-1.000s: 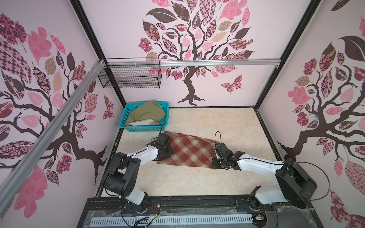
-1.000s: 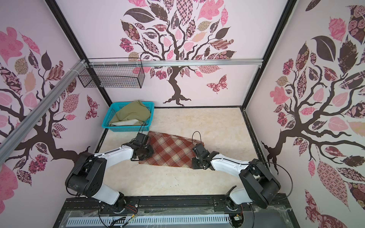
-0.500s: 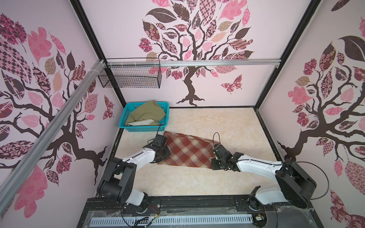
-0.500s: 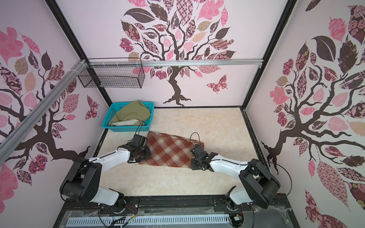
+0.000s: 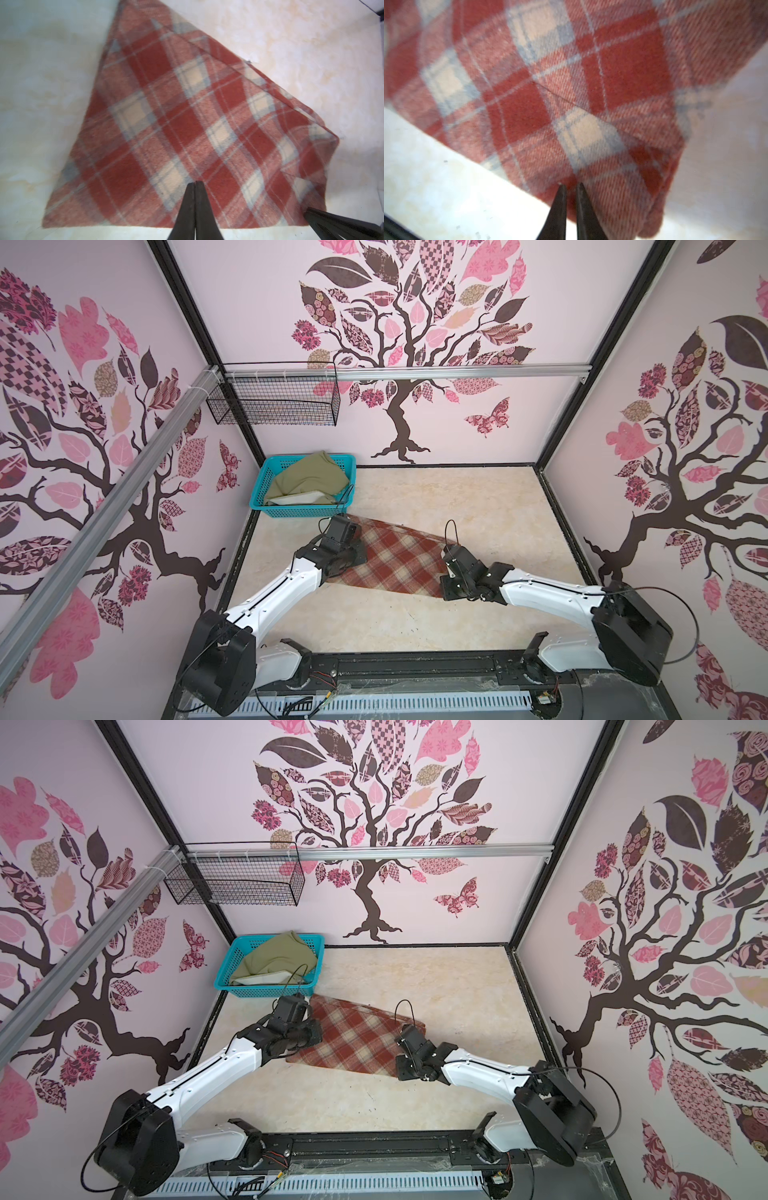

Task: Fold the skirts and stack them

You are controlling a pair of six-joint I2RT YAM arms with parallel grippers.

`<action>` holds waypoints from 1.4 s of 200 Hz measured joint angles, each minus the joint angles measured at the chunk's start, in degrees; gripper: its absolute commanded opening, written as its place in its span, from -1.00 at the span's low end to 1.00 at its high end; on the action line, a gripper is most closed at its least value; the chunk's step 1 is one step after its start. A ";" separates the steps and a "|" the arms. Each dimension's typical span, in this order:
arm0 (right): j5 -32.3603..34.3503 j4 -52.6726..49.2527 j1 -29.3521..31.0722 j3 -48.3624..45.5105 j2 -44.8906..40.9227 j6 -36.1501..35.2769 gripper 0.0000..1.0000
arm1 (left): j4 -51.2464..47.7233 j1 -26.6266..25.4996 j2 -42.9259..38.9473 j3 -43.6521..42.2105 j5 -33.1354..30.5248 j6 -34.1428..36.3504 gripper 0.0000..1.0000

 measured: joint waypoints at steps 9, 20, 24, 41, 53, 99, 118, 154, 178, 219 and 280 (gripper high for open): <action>-1.64 -0.61 -1.86 0.33 -1.77 -0.22 -0.56 | 1.01 -0.79 1.01 0.76 0.68 0.52 -0.89; -3.34 -0.85 -5.01 0.81 -3.61 -0.50 -0.51 | 2.16 -1.68 2.29 1.36 1.53 1.01 -0.89; -3.74 -0.85 -6.10 0.96 -4.22 -0.63 -0.46 | 2.54 -1.99 2.71 1.57 1.79 1.11 -0.89; -4.46 -0.44 -9.92 1.16 -6.29 -1.66 -0.41 | 3.26 -3.32 5.16 3.37 3.65 2.12 -0.89; -5.27 -0.07 -11.72 1.16 -7.10 -2.43 -0.37 | 3.52 -4.20 7.50 5.64 4.94 3.04 -0.89; -14.97 3.19 -25.94 0.85 -7.45 -3.58 -0.18 | 5.62 -7.10 14.86 12.28 9.99 5.46 -0.89; -17.53 4.83 -29.33 0.20 -7.08 -3.61 -0.17 | 6.60 -7.67 17.18 12.70 12.02 5.60 -0.89; -21.81 8.15 -29.33 -2.82 -4.48 -2.69 0.06 | 6.34 -10.16 21.20 14.34 13.77 6.62 -0.89; -23.17 9.22 -29.33 -4.94 -3.52 -2.08 0.09 | 6.73 -12.13 22.84 15.50 15.28 6.64 -0.89; -24.17 10.05 -29.33 -6.86 -3.21 -1.62 0.09 | 10.58 -13.64 27.04 15.80 19.87 4.50 -0.91; -23.82 11.85 -29.33 -8.79 -1.92 -1.05 0.13 | 12.59 -15.10 31.36 18.18 22.34 3.23 -0.93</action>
